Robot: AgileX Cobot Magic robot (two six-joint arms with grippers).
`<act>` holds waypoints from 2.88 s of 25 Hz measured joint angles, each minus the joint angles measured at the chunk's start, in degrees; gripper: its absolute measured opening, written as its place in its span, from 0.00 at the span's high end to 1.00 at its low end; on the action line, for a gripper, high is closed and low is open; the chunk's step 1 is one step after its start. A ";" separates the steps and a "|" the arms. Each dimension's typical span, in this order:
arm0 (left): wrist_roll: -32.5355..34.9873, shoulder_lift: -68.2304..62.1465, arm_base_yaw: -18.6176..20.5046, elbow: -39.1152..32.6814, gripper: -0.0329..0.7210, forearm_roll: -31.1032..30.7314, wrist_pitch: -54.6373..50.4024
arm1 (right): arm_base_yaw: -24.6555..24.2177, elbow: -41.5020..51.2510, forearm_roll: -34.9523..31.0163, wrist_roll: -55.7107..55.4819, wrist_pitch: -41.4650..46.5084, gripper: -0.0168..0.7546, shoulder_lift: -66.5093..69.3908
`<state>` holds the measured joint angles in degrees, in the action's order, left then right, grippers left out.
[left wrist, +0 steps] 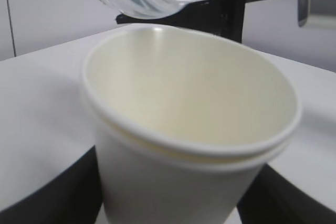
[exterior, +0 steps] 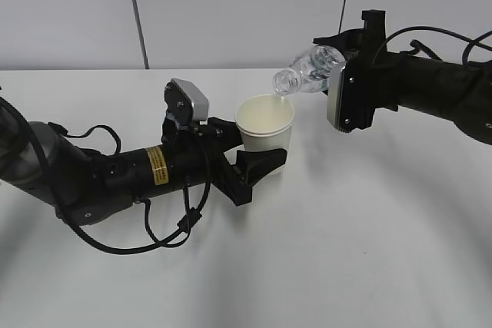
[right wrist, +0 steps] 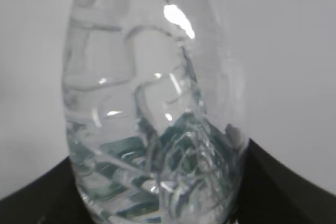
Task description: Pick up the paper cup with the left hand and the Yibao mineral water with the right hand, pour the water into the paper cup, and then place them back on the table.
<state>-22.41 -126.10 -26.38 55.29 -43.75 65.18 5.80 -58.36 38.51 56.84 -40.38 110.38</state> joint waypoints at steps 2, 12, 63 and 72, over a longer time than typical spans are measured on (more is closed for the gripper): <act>0.00 0.00 0.00 0.00 0.36 0.00 0.00 | 0.00 0.00 0.00 0.22 0.00 0.35 0.00; 0.00 0.00 0.00 0.00 0.36 -0.05 0.00 | 0.00 0.00 -0.03 1.89 0.00 0.35 0.00; -0.18 0.00 0.00 0.00 0.36 -2.83 -0.09 | 0.28 0.00 -0.12 6.96 0.00 0.35 0.00; -0.18 0.00 0.00 0.00 0.36 -2.88 -0.16 | 0.38 0.00 -0.12 7.07 0.00 0.35 0.00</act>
<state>-22.59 -126.10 -26.38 55.29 -46.63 65.02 6.17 -58.36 38.39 63.91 -40.38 110.38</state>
